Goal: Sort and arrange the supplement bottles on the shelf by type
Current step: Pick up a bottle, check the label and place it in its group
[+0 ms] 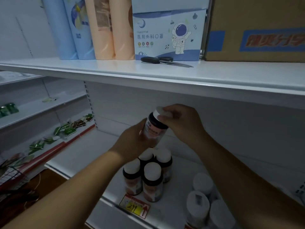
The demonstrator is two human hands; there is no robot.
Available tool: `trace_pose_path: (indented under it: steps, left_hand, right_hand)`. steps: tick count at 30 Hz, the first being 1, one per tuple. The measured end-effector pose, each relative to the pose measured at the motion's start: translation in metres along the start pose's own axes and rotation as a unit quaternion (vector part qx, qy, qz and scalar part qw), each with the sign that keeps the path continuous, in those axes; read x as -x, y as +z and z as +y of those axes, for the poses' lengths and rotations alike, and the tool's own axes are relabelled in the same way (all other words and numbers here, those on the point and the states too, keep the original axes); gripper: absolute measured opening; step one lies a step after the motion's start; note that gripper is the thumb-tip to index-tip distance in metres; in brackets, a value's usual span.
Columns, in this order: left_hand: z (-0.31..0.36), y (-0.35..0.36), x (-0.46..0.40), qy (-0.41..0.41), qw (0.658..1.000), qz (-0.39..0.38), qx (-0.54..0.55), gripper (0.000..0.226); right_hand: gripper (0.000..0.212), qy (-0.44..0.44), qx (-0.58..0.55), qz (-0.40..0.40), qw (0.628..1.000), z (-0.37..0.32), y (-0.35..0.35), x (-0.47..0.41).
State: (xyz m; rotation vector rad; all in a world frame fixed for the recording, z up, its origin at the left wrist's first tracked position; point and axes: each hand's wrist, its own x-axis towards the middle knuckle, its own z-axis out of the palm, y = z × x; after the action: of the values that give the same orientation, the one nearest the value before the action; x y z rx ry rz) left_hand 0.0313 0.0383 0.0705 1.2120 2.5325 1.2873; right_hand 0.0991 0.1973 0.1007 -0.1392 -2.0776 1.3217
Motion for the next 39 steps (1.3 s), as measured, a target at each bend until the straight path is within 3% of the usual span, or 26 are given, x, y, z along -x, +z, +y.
trace_pose_path:
  steps: [4,8,11,14,19,23,27,29,36,39]
  left_hand:
    - [-0.042,-0.008,-0.038,-0.019,0.999,-0.019,0.025,0.049]
    - [-0.074,-0.009,-0.059,-0.070,0.983,-0.034,0.168,0.030]
    - [-0.097,-0.005,-0.066,-0.100,0.975,-0.063,0.186,0.043]
    - [-0.116,-0.002,-0.065,-0.123,0.969,-0.108,0.186,0.025]
    - [-0.120,-0.003,-0.071,-0.123,0.959,-0.187,0.172,0.020]
    - [-0.112,-0.007,-0.081,-0.050,0.985,-0.159,0.047,0.032]
    - [-0.081,-0.012,-0.096,0.065,0.992,-0.105,0.015,0.040]
    - [-0.059,-0.002,-0.102,0.123,0.981,-0.150,0.015,0.047]
    - [0.023,0.068,-0.083,0.216,0.934,-0.271,-0.088,0.067]
    - [0.057,0.096,-0.070,0.226,0.922,-0.289,-0.126,0.071]
  right_hand:
    - [0.028,-0.006,0.062,0.012,0.998,0.027,0.025,-0.027]
    - [0.033,0.037,0.132,0.003,0.991,0.056,0.052,-0.046]
    - [0.042,0.101,0.149,-0.054,0.982,0.079,0.069,-0.046]
    - [0.055,0.157,0.157,-0.131,0.966,0.097,0.081,-0.037]
    - [0.037,0.215,0.193,-0.183,0.940,0.103,0.083,-0.025]
    - [0.037,0.218,0.268,-0.179,0.921,0.087,0.078,-0.022]
    - [0.046,0.154,0.308,-0.095,0.934,0.065,0.065,0.007]
    - [0.047,0.116,0.357,-0.073,0.924,0.058,0.053,0.031]
    - [0.063,0.129,0.569,-0.093,0.807,0.046,-0.027,0.116]
    - [0.063,0.162,0.571,-0.087,0.800,0.040,-0.065,0.154]
